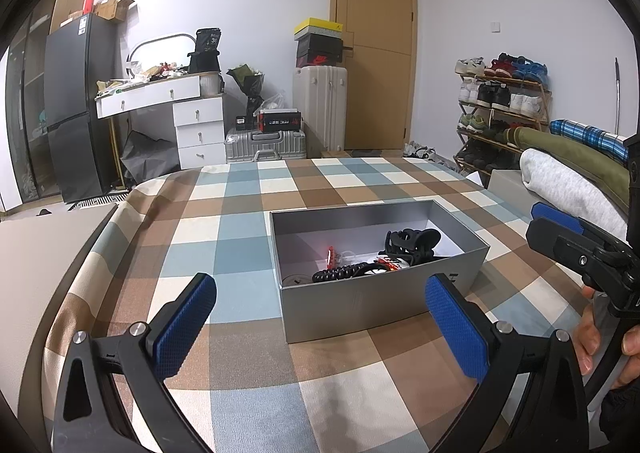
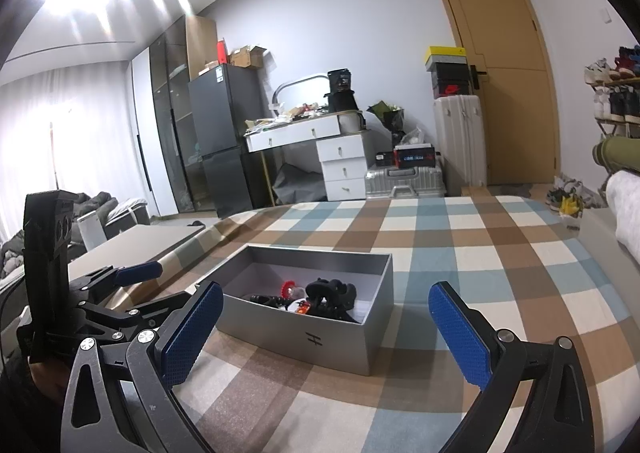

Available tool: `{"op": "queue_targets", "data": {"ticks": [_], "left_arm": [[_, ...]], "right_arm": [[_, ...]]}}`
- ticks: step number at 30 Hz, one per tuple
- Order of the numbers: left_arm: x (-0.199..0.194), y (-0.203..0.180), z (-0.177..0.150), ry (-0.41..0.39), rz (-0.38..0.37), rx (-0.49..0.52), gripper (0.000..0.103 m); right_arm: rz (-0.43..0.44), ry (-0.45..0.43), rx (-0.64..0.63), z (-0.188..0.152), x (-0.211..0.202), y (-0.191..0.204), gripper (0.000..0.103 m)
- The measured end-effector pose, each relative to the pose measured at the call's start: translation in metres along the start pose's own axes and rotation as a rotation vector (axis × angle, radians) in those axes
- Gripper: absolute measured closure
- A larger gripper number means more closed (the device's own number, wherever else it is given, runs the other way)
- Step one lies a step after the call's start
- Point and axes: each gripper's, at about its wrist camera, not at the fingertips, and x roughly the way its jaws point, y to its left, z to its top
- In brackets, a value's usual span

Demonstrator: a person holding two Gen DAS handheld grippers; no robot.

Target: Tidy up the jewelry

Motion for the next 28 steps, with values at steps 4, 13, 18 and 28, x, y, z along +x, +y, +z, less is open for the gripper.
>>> {"op": "queue_targets", "data": {"ticks": [4,13,18,28], "left_arm": [[0.0002,0.0001,0.0002,0.000,0.001,0.002,0.001],[0.0004,0.0004,0.0001,0.001,0.001,0.000,0.001],[0.0003,0.0004,0.0000,0.002,0.008,-0.001,0.001],[-0.0012,0.0012,-0.0016,-0.008,0.023,-0.015,0.001]], "right_arm": [[0.001,-0.001,-0.001,0.0001,0.0002,0.0000,0.000],[0.001,-0.001,-0.002,0.0002,0.0004,0.0004,0.000],[0.000,-0.001,-0.002,0.0002,0.0006,0.0006,0.000],[0.000,-0.002,-0.004,-0.0003,0.0004,0.0006,0.000]]}}
